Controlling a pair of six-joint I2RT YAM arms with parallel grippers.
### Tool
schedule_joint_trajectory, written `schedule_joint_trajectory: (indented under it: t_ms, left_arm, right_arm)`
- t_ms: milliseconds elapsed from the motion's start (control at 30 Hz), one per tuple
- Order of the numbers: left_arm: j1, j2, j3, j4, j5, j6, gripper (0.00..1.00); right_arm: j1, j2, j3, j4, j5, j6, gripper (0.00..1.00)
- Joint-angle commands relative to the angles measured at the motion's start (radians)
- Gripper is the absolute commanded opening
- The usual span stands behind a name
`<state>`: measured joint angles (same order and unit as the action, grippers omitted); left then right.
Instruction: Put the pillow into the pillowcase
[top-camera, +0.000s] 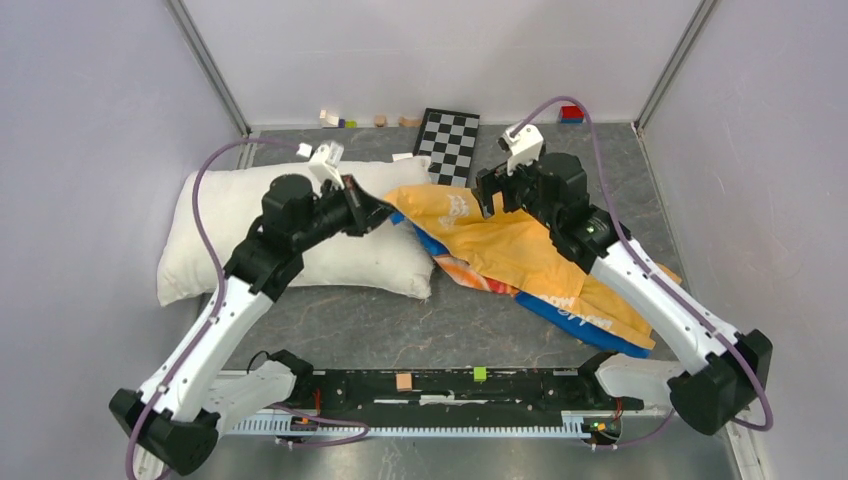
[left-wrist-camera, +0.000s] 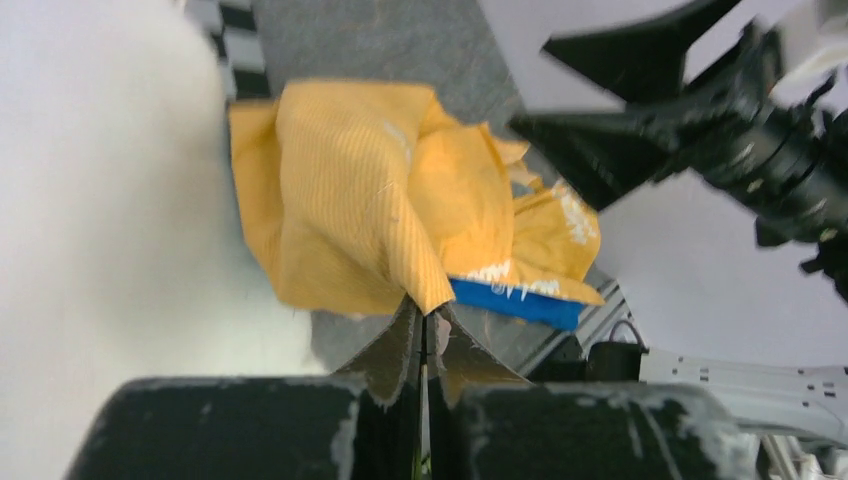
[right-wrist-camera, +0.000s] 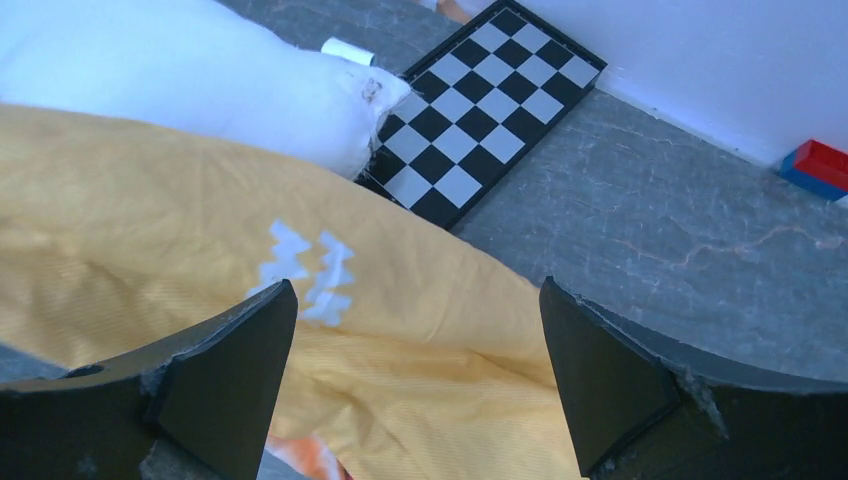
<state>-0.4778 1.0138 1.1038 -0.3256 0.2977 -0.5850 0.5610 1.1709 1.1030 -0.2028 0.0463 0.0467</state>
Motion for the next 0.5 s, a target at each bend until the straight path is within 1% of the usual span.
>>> schedule_joint_trajectory:
  t_ms: [0, 133, 233, 367, 467]
  left_arm:
    - [-0.001, -0.158, -0.172, -0.197, -0.07, -0.145, 0.02]
    - [-0.001, -0.329, -0.341, -0.394, -0.13, -0.257, 0.02]
    - [-0.001, -0.464, -0.428, -0.513, -0.195, -0.342, 0.02]
    - [-0.001, -0.55, -0.476, -0.603, -0.267, -0.397, 0.02]
    - [-0.001, -0.564, -0.486, -0.607, -0.273, -0.398, 0.02]
  right_arm:
    - [0.002, 0.088, 0.072, -0.025, -0.083, -0.158, 0.98]
    - [0.003, 0.208, 0.155, -0.078, -0.261, -0.226, 0.98]
    - [0.018, 0.308, 0.233, -0.135, -0.335, -0.279, 0.98]
    - [0.03, 0.428, 0.286, -0.159, -0.383, -0.31, 0.98]
    - [0.038, 0.485, 0.303, -0.165, -0.464, -0.316, 0.98]
